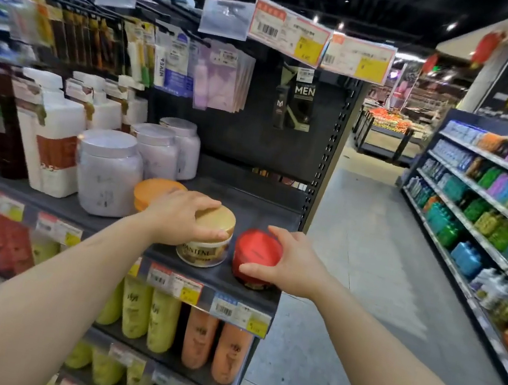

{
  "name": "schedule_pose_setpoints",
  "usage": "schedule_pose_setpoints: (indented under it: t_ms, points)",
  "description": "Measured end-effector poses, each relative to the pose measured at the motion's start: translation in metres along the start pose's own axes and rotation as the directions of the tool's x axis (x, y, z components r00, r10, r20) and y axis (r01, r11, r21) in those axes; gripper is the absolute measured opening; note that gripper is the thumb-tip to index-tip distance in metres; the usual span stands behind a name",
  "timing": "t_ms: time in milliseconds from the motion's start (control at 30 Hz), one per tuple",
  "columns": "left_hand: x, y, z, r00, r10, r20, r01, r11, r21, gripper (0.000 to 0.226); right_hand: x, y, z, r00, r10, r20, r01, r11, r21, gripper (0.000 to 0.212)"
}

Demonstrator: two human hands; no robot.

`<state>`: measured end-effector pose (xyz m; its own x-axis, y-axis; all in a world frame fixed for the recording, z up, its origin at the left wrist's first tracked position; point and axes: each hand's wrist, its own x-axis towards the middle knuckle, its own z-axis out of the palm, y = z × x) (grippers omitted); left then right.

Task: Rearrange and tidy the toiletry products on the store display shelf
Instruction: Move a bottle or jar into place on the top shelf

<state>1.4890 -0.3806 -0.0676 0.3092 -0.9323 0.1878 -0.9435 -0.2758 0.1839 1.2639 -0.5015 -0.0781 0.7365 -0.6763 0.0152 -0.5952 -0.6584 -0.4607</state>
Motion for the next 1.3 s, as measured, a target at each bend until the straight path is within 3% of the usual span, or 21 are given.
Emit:
schedule_pose_setpoints:
  t_ms: [200, 300, 400, 500, 733, 967, 1133, 1233, 1300]
  points:
    - [-0.001, 0.0, 0.0, 1.0, 0.004, 0.001, -0.004, 1.0, 0.0, 0.084, 0.016, 0.004, -0.011, 0.985, -0.059, 0.164, 0.046, 0.996, 0.082, 0.097]
    - [0.0, -0.003, 0.0, 1.0, -0.006, 0.026, 0.007, 1.0, -0.019, 0.088, 0.019, 0.005, -0.015, 0.971, -0.039, 0.235, 0.004, 0.989, 0.148, 0.105]
    - [0.0, -0.003, -0.001, 0.999, -0.02, 0.038, 0.021, 0.999, -0.029, 0.094, 0.021, -0.006, -0.006, 0.994, 0.051, 0.094, -0.045, 0.997, -0.068, 0.123]
    - [0.0, -0.002, -0.001, 0.999, -0.026, 0.036, 0.027, 0.999, -0.034, 0.094, 0.025, -0.013, -0.002, 0.997, 0.035, 0.071, -0.022, 0.983, -0.185, 0.122]
    - [-0.002, 0.002, -0.002, 0.999, -0.033, 0.022, 0.034, 0.999, -0.038, 0.082, 0.025, 0.004, -0.027, 0.961, -0.083, 0.265, 0.094, 0.995, -0.032, 0.109]
    - [0.0, -0.001, -0.002, 0.999, -0.016, 0.042, 0.016, 1.0, -0.003, 0.089, 0.022, 0.001, -0.014, 0.985, -0.07, 0.159, 0.057, 0.995, 0.085, 0.1]
    - [0.007, -0.01, -0.016, 0.975, 0.081, 0.205, -0.078, 0.997, -0.023, 0.098, 0.02, -0.011, -0.011, 0.981, -0.001, 0.192, -0.029, 0.987, 0.156, 0.09]
    - [0.009, -0.024, -0.023, 0.983, 0.139, 0.117, -0.12, 0.981, -0.155, 0.084, 0.012, -0.019, -0.007, 0.982, 0.064, 0.176, -0.105, 0.967, 0.233, 0.092]
    - [0.012, -0.037, -0.025, 0.991, 0.126, 0.047, -0.113, 0.969, -0.222, 0.07, 0.008, -0.027, -0.001, 0.989, 0.121, 0.083, -0.142, 0.933, 0.332, 0.087]
